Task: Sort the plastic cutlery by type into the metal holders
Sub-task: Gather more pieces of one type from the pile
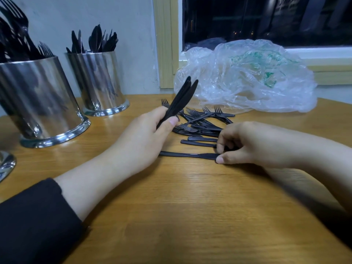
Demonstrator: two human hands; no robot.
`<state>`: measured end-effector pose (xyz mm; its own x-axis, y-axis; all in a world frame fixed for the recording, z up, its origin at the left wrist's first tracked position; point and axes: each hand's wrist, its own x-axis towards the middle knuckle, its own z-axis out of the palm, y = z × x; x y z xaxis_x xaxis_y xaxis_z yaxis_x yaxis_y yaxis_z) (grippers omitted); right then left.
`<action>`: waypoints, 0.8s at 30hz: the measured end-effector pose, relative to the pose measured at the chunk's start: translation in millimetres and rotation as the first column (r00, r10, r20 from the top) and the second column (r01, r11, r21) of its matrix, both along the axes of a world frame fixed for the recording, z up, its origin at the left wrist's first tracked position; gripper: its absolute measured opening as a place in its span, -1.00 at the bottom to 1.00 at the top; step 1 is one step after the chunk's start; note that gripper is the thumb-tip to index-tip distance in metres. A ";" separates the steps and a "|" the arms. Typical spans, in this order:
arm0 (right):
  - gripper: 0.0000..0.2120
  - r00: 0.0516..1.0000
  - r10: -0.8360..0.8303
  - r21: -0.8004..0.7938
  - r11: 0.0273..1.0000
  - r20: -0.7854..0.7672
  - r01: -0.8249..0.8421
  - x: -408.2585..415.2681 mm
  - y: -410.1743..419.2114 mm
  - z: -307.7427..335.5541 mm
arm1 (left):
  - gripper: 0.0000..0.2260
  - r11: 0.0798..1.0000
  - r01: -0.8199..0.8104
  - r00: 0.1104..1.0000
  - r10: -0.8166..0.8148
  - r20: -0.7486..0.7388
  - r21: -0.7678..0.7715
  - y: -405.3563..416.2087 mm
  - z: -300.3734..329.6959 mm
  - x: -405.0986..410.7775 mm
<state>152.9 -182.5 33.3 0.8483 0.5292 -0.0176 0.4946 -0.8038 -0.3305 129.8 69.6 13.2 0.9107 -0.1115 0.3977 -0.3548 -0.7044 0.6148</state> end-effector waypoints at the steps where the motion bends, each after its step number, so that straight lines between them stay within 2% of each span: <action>1: -0.80 1.000 0.001 0.005 1.000 0.008 -0.001 -0.2 0.3 -0.1 | -0.80 1.000 0.002 1.000 -0.002 0.001 0.007 0.4 -0.2 0.3; 3: -0.84 0.999 0.015 -0.011 1.000 0.048 -0.014 -1.4 1.9 0.1 | -0.80 1.000 0.008 1.000 -0.008 0.008 0.015 0.0 -0.5 0.3; 7: -0.88 0.970 0.075 -0.108 0.993 0.233 -0.051 -1.9 9.9 -3.3 | -0.77 1.000 -0.007 0.999 0.006 0.053 0.024 -2.9 -0.1 -2.2; 11: -0.89 0.852 0.162 -0.084 0.987 0.498 -0.139 1.6 13.3 -8.9 | -0.79 0.996 -0.036 0.991 0.026 0.128 0.078 -3.2 5.1 -6.0; 13: -0.89 0.800 0.189 -0.059 0.980 0.569 -0.189 0.4 13.2 -6.5 | -0.80 0.989 -0.044 0.982 0.017 0.190 0.142 -2.1 5.4 -5.5; 16: -0.85 0.763 0.213 -0.048 0.971 0.610 -0.233 -0.6 12.5 -2.2 | -0.71 0.979 -0.047 0.938 -0.025 0.345 0.197 -1.2 4.0 -2.1; 19: -0.85 0.749 0.254 -0.051 0.958 0.611 -0.284 0.0 12.3 -2.7 | -0.73 0.963 -0.049 0.916 -0.063 0.396 0.266 -2.2 5.6 -2.9; 21: -0.82 0.755 0.250 -0.009 0.951 0.606 -0.308 -0.5 11.6 -1.3 | -0.78 0.951 -0.017 0.919 -0.107 0.379 0.310 -4.1 6.0 -5.8; 24: -0.83 0.766 0.186 0.067 0.956 0.616 -0.286 1.4 7.5 2.5 | -0.79 0.935 0.009 0.961 -0.106 0.256 0.356 -5.4 4.4 -9.7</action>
<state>154.3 -174.9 35.8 0.5085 0.6674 0.5441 0.7987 -0.6017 -0.0085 120.1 64.2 17.6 0.7641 -0.3360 0.5507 -0.5172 -0.8293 0.2115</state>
